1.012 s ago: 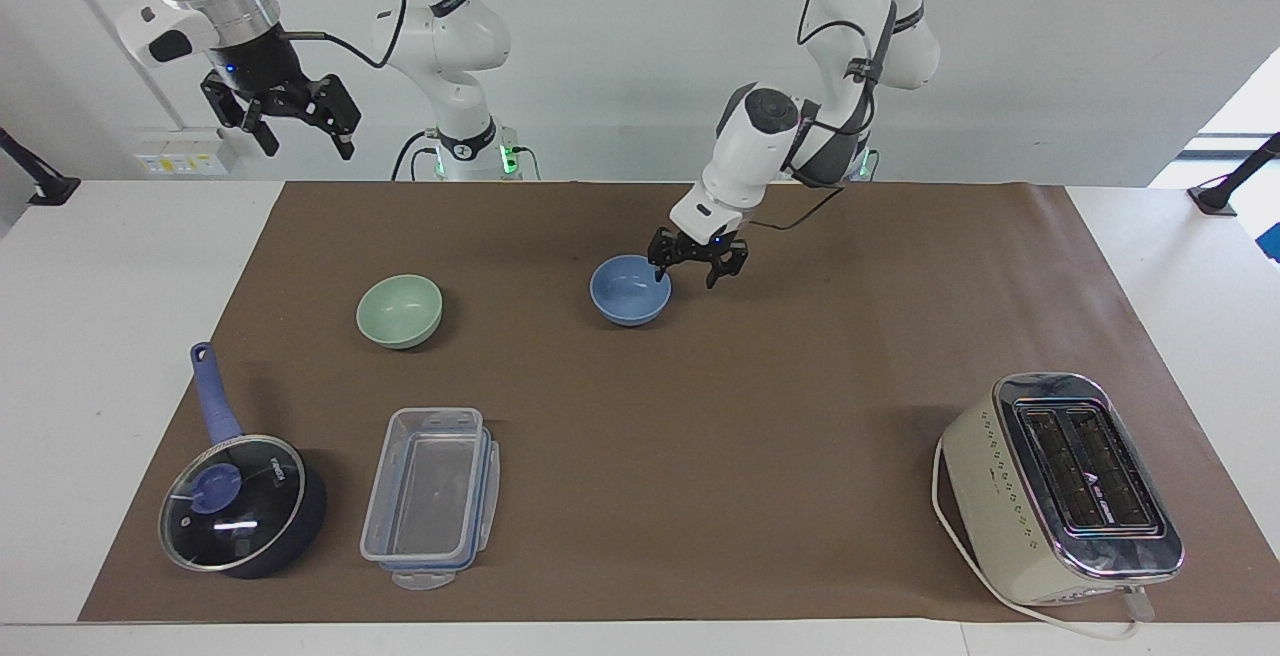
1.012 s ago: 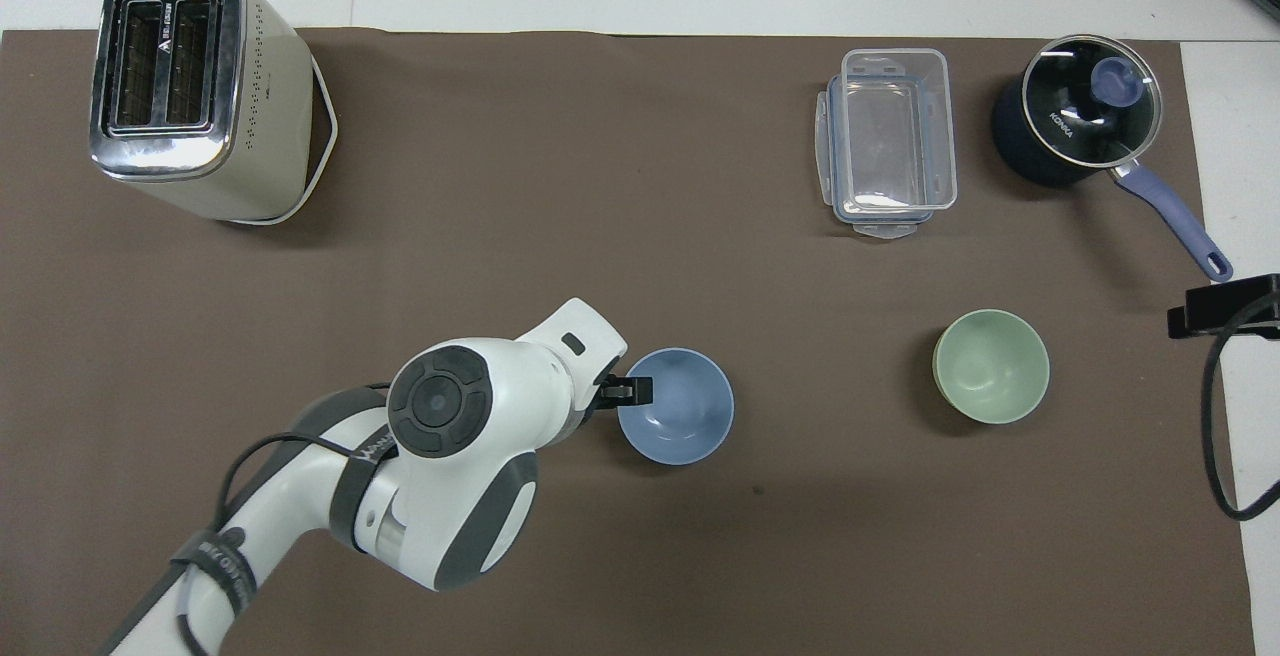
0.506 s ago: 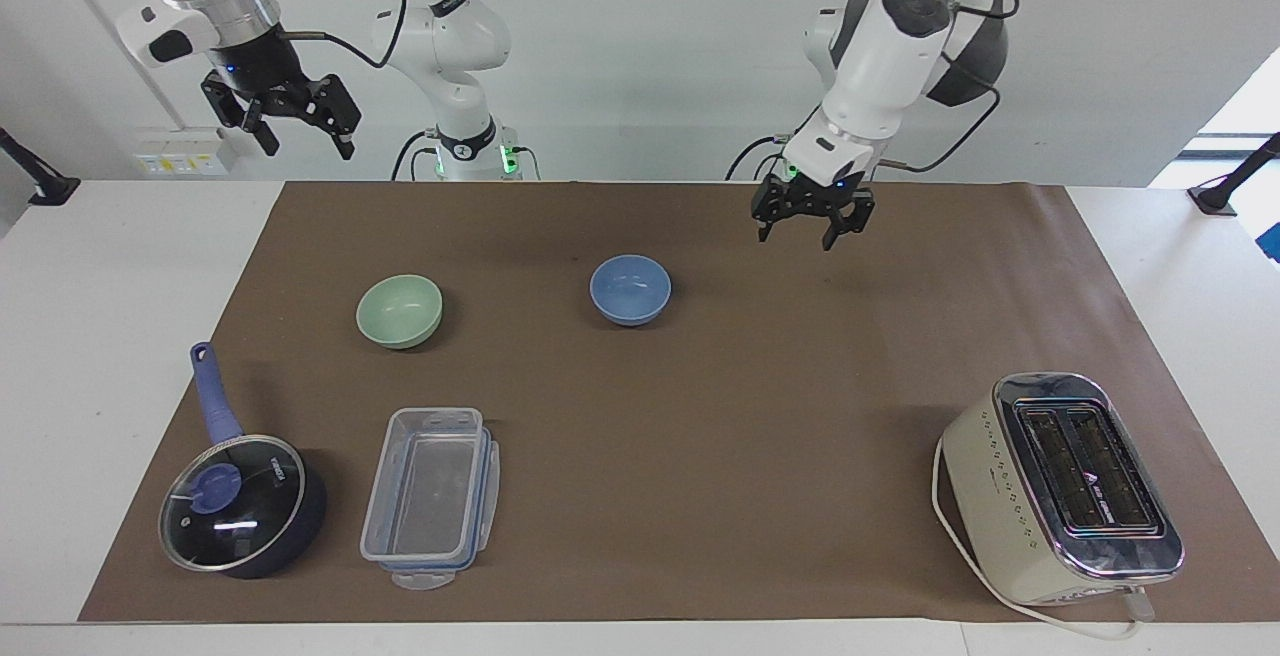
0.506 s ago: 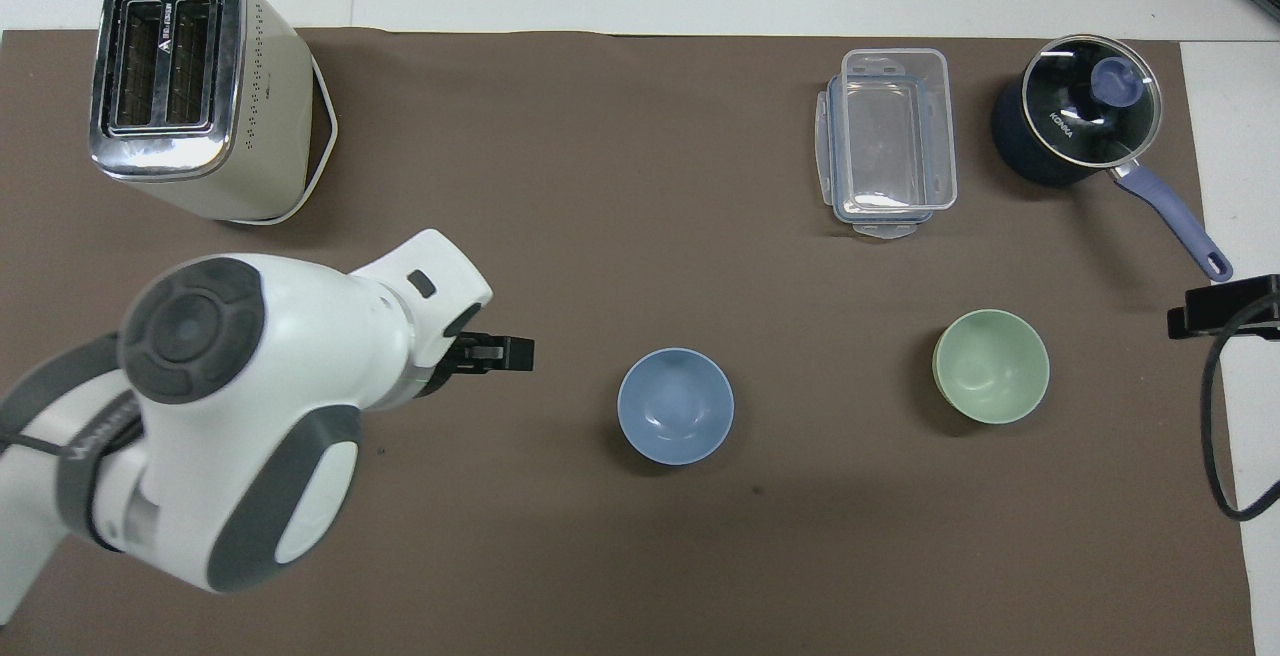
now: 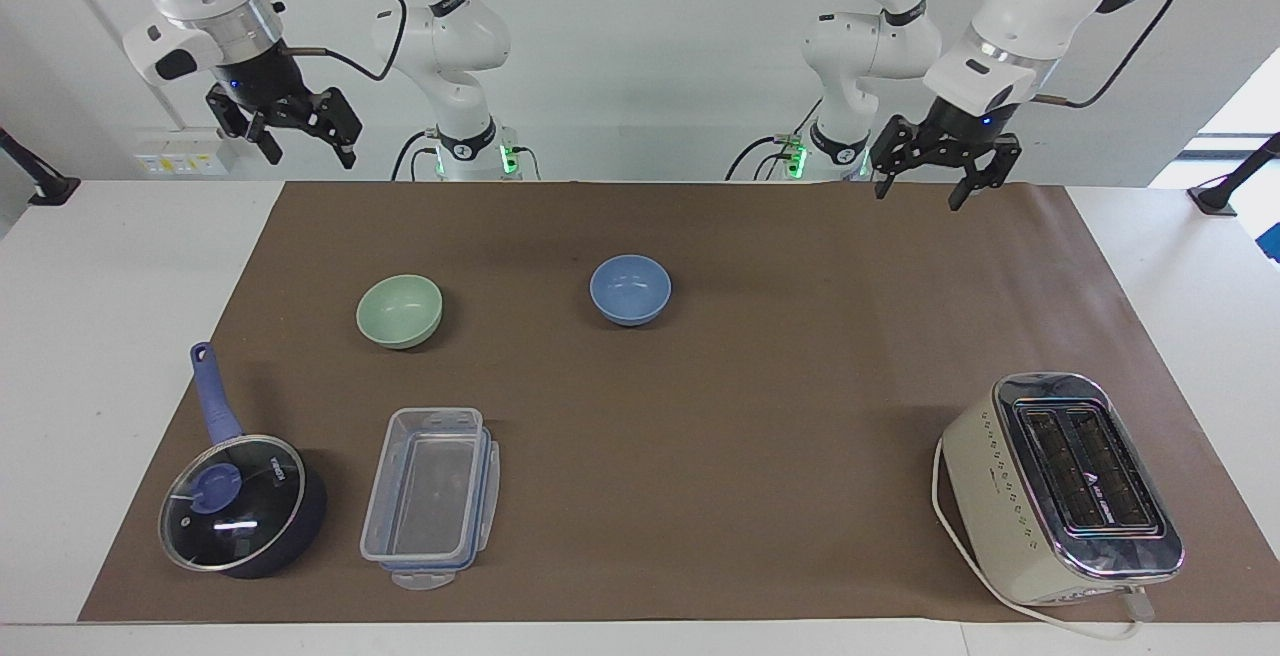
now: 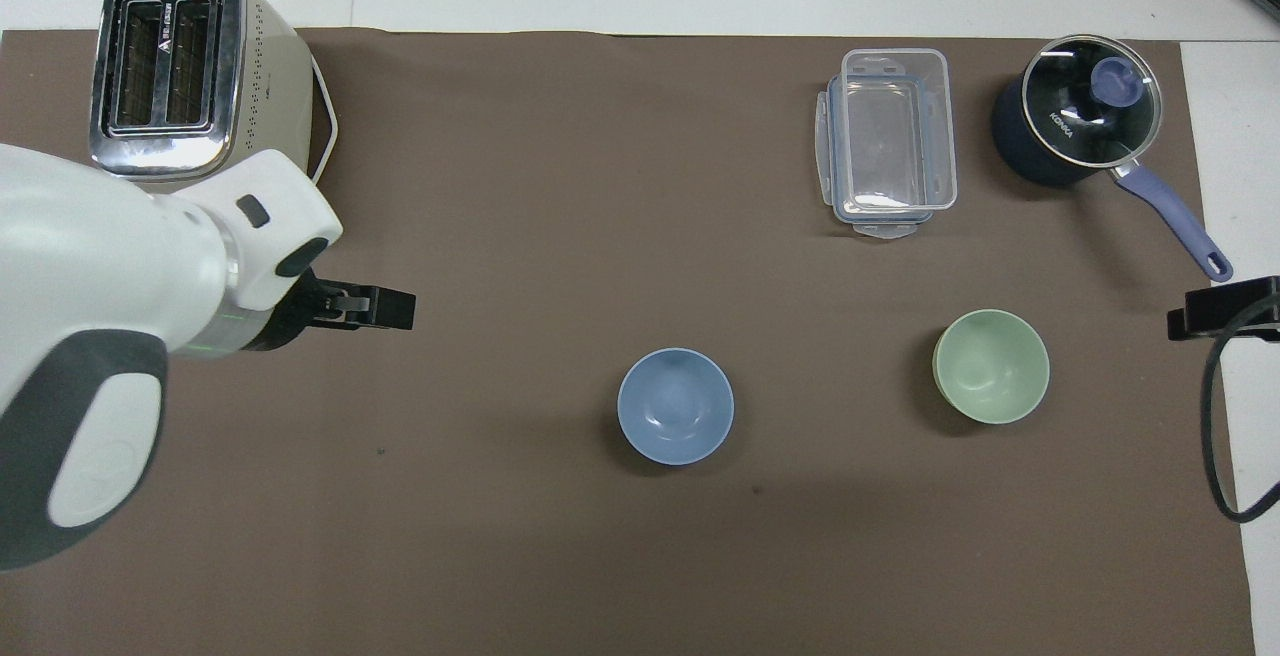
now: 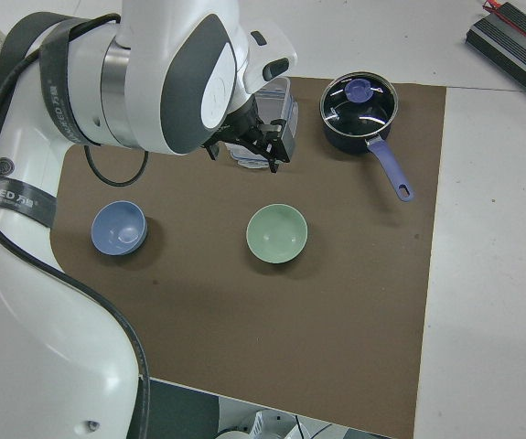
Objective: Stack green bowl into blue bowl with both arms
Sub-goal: 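Release the blue bowl and withdraw the left gripper while the right gripper advances, then grasp the rim of the pale green bowl with the right gripper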
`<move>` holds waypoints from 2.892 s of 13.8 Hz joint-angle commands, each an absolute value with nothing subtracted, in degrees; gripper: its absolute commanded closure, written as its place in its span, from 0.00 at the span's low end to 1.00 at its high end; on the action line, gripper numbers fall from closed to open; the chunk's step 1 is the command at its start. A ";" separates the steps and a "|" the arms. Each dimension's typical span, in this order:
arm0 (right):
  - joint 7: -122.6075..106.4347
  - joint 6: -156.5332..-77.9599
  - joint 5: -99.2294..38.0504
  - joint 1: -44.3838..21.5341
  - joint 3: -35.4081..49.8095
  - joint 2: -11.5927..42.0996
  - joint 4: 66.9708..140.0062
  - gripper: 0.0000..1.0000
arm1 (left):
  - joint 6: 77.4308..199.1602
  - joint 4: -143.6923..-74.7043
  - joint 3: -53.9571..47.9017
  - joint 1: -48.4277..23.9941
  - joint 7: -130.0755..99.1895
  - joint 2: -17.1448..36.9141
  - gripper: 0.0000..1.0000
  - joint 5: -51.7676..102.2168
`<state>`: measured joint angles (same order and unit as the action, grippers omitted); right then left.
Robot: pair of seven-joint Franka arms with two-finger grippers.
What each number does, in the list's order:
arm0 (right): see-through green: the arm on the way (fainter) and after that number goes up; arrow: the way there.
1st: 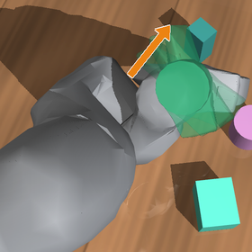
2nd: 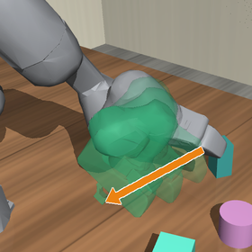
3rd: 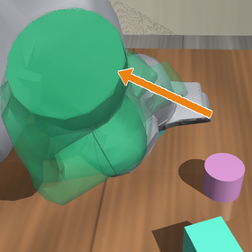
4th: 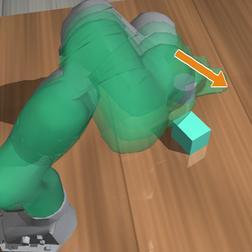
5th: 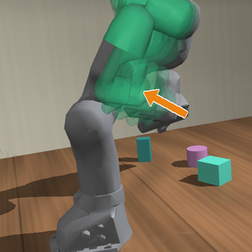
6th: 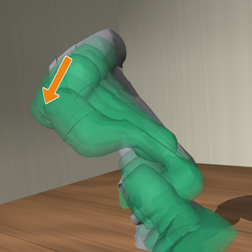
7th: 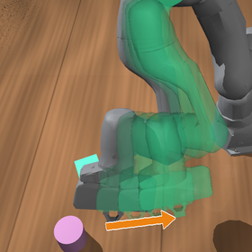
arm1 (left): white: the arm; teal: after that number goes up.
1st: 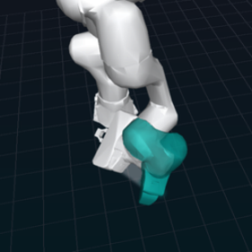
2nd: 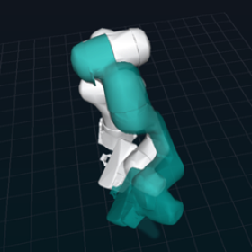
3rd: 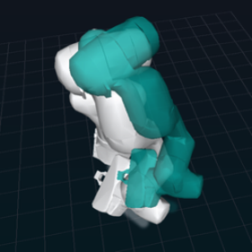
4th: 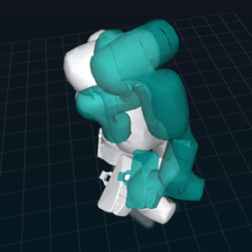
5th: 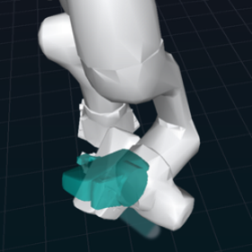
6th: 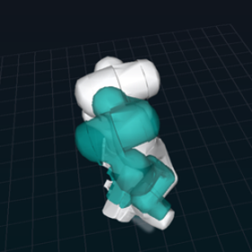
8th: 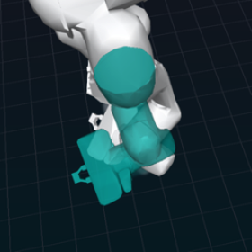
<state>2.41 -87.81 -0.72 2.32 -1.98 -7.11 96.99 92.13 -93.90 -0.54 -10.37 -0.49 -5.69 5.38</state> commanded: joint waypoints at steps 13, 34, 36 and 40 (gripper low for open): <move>-8.25 -127.76 -2.02 5.53 -2.11 0.95 126.28 0.00 | 79.19 -80.77 -1.14 -4.66 3.78 0.44 0.00 0.97; -12.39 -132.64 -2.02 6.24 -2.02 3.78 126.75 1.00 | 79.19 -81.47 -1.05 -2.20 5.45 0.00 0.00 1.14; -12.83 -129.13 -2.02 6.07 -1.85 2.56 123.94 1.00 | 79.19 -81.48 -1.05 -2.20 5.54 0.00 0.00 1.14; -13.71 -128.85 -6.65 3.97 -1.23 -2.27 122.87 1.00 | 79.01 -81.56 -1.05 -2.20 5.54 -0.09 0.00 1.14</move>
<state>-11.57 -130.20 -2.38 5.12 -1.74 0.94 122.78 80.29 -82.10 -0.62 -2.77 4.94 0.22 1.80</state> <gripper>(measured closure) 0.956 0.000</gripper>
